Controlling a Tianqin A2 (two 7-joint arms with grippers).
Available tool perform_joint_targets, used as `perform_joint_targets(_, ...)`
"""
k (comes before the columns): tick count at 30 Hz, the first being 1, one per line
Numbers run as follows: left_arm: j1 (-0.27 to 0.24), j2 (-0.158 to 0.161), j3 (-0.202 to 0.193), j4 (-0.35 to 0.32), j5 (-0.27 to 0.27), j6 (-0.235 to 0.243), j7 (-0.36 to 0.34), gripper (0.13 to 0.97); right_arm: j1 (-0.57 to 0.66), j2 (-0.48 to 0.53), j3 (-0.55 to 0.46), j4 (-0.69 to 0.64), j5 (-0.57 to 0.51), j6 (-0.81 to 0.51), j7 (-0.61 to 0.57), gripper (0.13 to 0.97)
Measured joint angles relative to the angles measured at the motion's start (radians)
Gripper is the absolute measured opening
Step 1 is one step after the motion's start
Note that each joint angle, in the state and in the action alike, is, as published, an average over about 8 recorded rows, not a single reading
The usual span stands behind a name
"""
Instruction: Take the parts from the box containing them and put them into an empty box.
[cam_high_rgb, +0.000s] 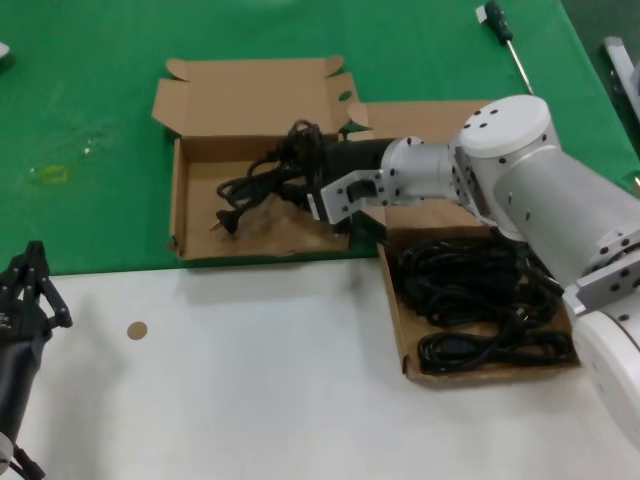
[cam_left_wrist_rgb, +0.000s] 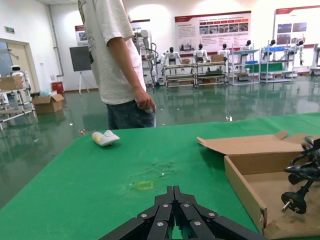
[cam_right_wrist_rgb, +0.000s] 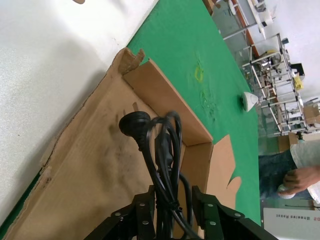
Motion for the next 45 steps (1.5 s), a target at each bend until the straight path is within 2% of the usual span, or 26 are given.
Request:
perform_joint_targets(4, 0.000, 0.000, 0.000, 0.000, 0.000, 0.000, 0.000, 0.152, -0.016, 0.017, -0.004, 0.042, -0.009, -0.014, 0.027, 0.285)
perform_joint_targets(13, 0.000, 0.000, 0.000, 0.000, 0.000, 0.000, 0.000, 0.152, -0.124, 0.111, -0.044, 0.316, -0.049, -0.056, 0.203, 0.416)
perform_joint_targets(21, 0.000, 0.000, 0.000, 0.000, 0.000, 0.000, 0.000, 0.152, -0.235, 0.223, -0.053, 0.583, -0.060, -0.077, 0.340, 0.618)
perform_joint_targets(22, 0.000, 0.000, 0.000, 0.000, 0.000, 0.000, 0.000, 0.152, -0.248, 0.237, -0.052, 0.613, -0.059, -0.078, 0.354, 0.618)
perform_joint_targets(25, 0.000, 0.000, 0.000, 0.000, 0.000, 0.000, 0.000, 0.152, -0.279, 0.269, -0.049, 0.683, -0.058, -0.080, 0.387, 0.688)
perform_joint_targets(30, 0.000, 0.000, 0.000, 0.000, 0.000, 0.000, 0.000, 0.153, -0.296, 0.287, -0.047, 0.721, -0.057, -0.079, 0.407, 0.805)
perform_joint_targets(34, 0.000, 0.000, 0.000, 0.000, 0.000, 0.000, 0.000, 0.154, -0.297, 0.287, -0.046, 0.724, -0.057, -0.079, 0.408, 0.805)
perform_joint_targets(42, 0.000, 0.000, 0.000, 0.000, 0.000, 0.000, 0.000, 0.190, -0.339, 0.286, -0.027, 0.754, -0.042, -0.045, 0.447, 0.921)
perform_joint_targets(45, 0.000, 0.000, 0.000, 0.000, 0.000, 0.000, 0.000, 0.212, -0.369, 0.285, -0.013, 0.776, -0.032, -0.021, 0.475, 0.932)
